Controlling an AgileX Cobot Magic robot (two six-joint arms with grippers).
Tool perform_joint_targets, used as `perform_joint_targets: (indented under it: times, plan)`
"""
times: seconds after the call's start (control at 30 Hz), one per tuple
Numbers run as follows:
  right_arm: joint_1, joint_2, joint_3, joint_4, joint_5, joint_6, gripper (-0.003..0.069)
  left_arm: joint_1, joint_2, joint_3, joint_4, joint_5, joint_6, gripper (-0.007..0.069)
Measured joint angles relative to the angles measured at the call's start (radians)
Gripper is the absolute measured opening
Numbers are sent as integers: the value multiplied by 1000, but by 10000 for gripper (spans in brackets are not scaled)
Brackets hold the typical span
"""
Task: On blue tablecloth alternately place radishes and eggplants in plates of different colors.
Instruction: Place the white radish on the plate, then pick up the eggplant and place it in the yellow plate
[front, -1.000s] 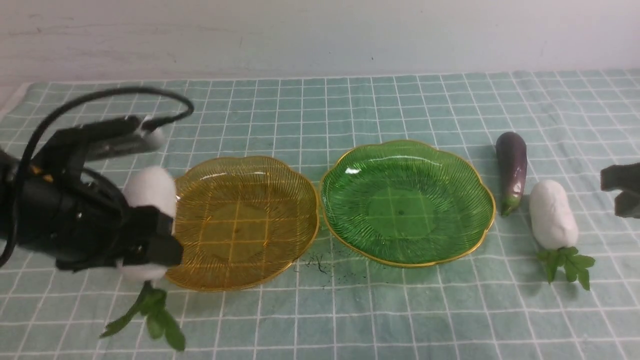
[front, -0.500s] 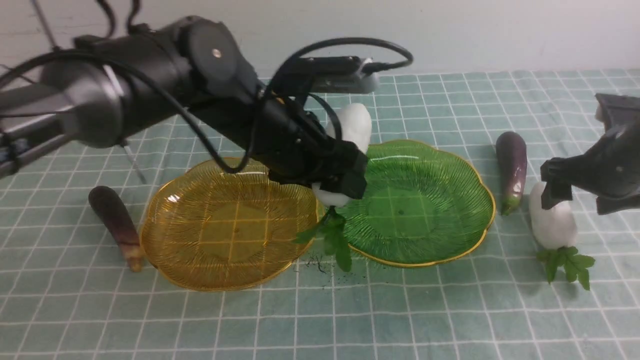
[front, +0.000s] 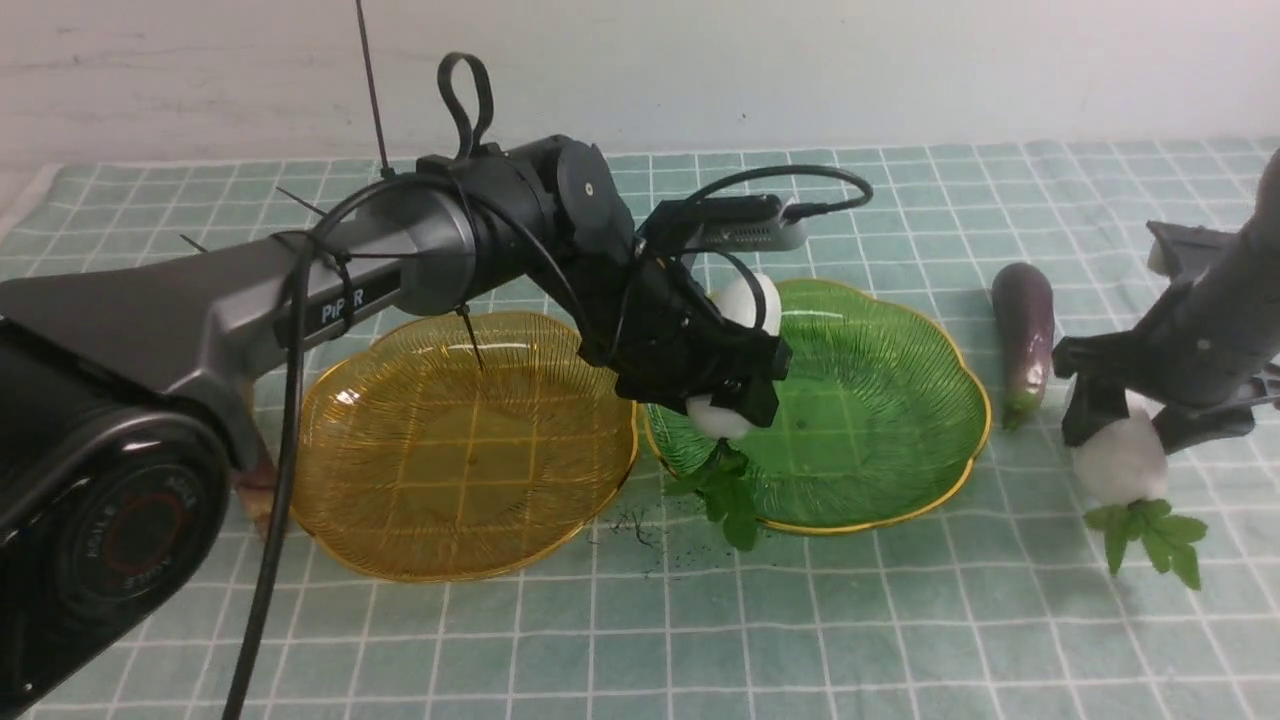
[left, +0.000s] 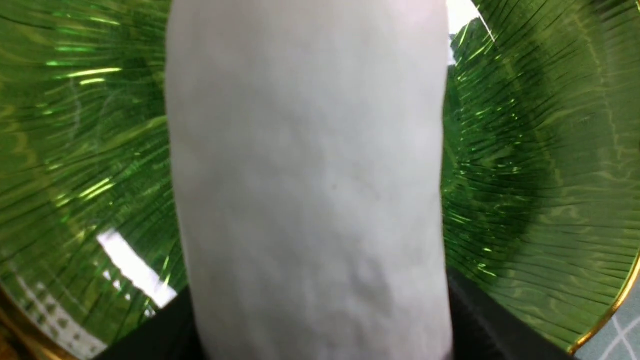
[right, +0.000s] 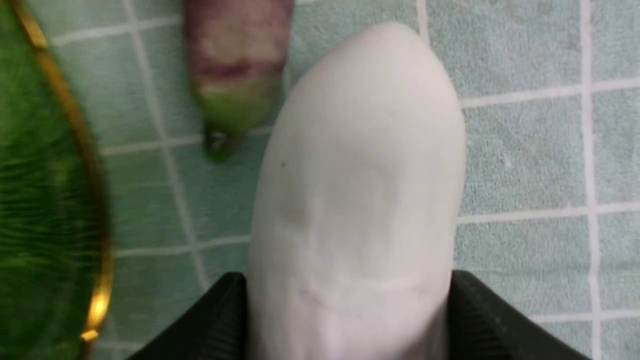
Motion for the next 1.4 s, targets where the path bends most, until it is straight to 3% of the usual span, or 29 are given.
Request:
perform_joint_targets:
  times: [0.1,0.2,0.37,0.47,0.6,0.63,0.67,0.77,0.8,0.97,1.17,1.4]
  plan:
    - [11,-92,-1,47,5,0,444,0,0,-4,0,0,0,479]
    - [64,-184,-2,157,-37,-9,444,0,0,-9,-3,0,-1,575]
    - [142,-171,-2,260,-102,-87,444,2,-2,-37,4,56,-7,583]
    - [178,-112,-13,327,-121,-134,444,17,-22,-98,37,160,-39,469]
    - [187,-22,-47,363,-129,-141,444,71,-88,-168,147,337,-69,143]
    - [187,-18,-50,363,-128,-141,444,79,-97,-171,161,351,-72,115]
    - [187,25,-72,364,-127,-141,446,120,-144,-173,221,392,-91,39]
    - [187,62,-98,363,-115,-141,484,186,-206,-149,281,411,-121,3]
    - [187,72,-109,357,-112,-141,527,236,-265,-108,307,418,-134,-5]
    - [187,73,-133,292,-97,-144,620,383,-387,17,316,414,-154,-8]
    - [186,73,-274,115,23,-130,636,572,-416,136,308,361,-166,-8]
    - [178,70,-426,-50,151,-71,610,617,-302,142,282,289,-173,27]
